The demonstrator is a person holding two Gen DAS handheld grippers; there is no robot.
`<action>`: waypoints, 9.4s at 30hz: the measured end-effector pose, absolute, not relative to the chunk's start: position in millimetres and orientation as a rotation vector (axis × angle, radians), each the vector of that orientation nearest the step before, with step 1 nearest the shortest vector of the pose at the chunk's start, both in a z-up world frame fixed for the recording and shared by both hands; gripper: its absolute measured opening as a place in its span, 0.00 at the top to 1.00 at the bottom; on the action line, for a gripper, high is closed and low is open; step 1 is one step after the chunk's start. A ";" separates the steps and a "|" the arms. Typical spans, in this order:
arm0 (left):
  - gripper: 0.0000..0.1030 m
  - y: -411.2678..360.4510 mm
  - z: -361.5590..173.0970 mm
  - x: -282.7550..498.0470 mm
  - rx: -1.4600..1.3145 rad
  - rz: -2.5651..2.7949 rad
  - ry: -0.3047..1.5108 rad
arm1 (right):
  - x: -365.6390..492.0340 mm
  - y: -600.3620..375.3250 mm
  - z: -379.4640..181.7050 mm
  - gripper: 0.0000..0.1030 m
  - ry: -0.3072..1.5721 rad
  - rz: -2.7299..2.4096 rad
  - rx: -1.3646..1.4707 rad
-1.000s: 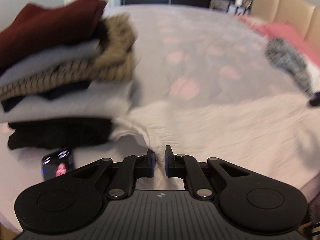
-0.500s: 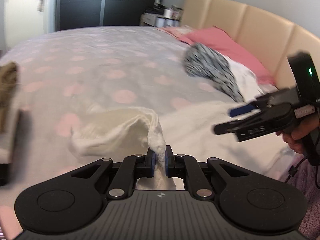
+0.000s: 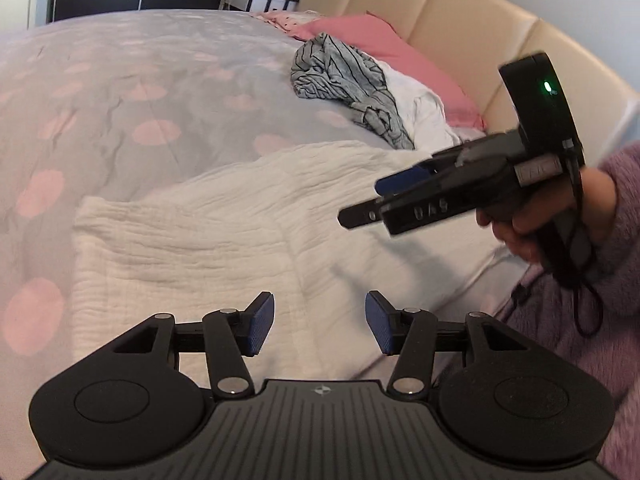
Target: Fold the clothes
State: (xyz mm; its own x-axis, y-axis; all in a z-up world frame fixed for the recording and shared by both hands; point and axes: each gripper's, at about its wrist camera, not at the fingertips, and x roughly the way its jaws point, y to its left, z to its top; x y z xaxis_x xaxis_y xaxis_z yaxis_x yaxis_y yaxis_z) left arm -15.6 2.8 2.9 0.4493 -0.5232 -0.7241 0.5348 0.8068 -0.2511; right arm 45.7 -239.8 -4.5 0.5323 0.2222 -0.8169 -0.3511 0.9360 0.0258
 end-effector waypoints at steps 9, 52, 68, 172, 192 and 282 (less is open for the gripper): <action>0.53 13.0 -19.3 -51.9 0.379 -0.657 0.896 | 43.6 -217.2 -19.4 0.35 1.031 0.464 -0.111; 0.53 20.2 -1.2 -14.7 0.215 -0.447 0.851 | 57.0 -344.0 153.9 0.90 0.925 0.204 0.157; 0.53 -38.6 -3.7 25.6 0.115 -0.581 0.948 | 25.8 -529.2 180.6 0.90 0.897 -0.248 0.119; 0.95 120.4 135.5 159.9 -0.620 -0.478 0.795 | 111.8 -469.5 130.5 0.84 0.645 0.045 0.780; 0.95 161.8 -16.3 65.8 -0.512 -0.325 1.266 | 34.9 -392.1 -7.1 0.84 1.173 0.001 0.583; 0.79 136.7 -9.8 73.3 -0.246 -0.169 1.078 | 42.0 -400.2 -24.8 0.73 1.057 -0.024 0.791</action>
